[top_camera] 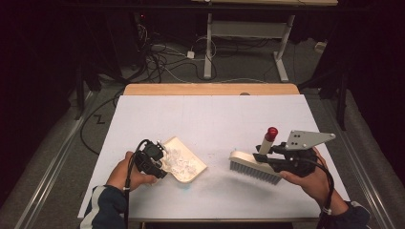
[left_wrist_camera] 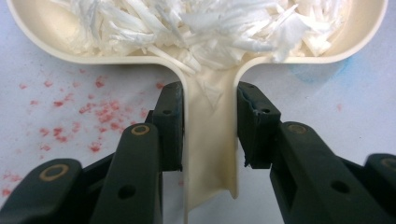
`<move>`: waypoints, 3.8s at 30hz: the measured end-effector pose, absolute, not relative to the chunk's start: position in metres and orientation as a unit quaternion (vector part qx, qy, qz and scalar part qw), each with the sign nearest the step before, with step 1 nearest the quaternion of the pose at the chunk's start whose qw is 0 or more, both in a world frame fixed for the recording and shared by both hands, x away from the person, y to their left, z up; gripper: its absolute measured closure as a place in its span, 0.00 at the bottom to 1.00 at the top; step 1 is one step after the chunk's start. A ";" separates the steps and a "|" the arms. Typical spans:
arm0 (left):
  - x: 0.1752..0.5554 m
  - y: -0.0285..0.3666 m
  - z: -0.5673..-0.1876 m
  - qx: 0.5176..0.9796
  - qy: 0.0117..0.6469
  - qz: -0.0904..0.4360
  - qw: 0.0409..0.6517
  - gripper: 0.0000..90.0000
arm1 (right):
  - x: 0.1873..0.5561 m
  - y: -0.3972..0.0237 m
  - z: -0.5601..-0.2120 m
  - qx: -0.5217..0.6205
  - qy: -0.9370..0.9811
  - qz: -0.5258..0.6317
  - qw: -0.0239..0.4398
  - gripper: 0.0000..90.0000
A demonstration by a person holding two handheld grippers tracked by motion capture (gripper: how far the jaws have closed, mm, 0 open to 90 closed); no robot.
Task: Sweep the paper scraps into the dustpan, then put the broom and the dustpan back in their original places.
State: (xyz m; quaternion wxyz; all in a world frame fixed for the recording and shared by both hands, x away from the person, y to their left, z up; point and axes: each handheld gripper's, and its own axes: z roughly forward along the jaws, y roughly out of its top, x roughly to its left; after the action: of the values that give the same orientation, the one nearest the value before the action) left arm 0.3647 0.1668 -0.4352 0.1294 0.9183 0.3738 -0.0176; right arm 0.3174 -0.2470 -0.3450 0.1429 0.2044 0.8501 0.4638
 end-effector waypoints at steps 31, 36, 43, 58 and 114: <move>0.375 0.211 -0.441 0.859 0.484 0.022 0.168 0.70 | 0.370 -0.290 -0.367 0.248 0.884 0.395 0.034 0.78; 0.375 0.206 -0.442 0.851 0.496 0.023 0.168 0.67 | 0.386 -0.285 -0.369 0.260 0.884 0.387 0.033 0.76; 0.359 0.188 -0.444 0.863 0.481 0.007 0.155 0.42 | 0.405 -0.277 -0.373 0.276 0.889 0.363 0.046 0.72; 0.335 0.169 -0.434 0.888 0.426 0.048 0.167 0.28 | 0.439 -0.268 -0.384 0.366 0.865 0.312 0.143 0.56; 0.298 0.167 -0.429 0.834 0.291 0.310 0.351 0.21 | 0.347 -0.256 -0.368 0.305 0.772 0.466 0.307 0.26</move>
State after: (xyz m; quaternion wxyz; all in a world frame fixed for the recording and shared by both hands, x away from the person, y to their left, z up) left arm 0.2982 0.1675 -0.4287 0.3512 0.8339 0.2914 0.3105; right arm 0.3471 -0.2564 -0.3679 0.3067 0.3050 0.7718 0.4660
